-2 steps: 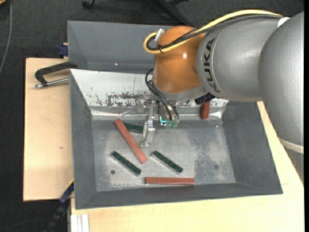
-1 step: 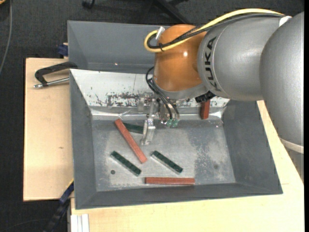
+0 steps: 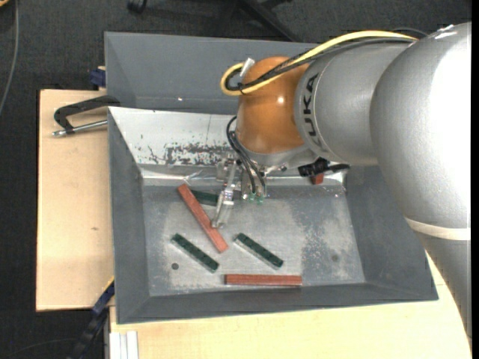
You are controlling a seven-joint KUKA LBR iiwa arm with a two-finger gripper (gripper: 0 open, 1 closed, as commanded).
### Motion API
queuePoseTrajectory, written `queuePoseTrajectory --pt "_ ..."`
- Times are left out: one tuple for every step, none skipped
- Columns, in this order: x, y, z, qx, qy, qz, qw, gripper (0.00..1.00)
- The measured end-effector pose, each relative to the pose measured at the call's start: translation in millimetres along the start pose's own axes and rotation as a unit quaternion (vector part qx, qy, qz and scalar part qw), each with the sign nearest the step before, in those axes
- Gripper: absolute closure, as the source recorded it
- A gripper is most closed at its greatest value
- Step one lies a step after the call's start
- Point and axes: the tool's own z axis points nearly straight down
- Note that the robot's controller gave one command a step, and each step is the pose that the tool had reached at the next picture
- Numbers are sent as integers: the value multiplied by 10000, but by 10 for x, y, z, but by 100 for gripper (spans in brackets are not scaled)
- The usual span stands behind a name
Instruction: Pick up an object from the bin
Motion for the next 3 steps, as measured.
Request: queuePoseTrajectory --pt "46 98 341 21 45 81 10000 0" --pt "-56 105 -208 -5 -17 779 9970 0" --pt "52 104 359 25 56 73 10000 0"
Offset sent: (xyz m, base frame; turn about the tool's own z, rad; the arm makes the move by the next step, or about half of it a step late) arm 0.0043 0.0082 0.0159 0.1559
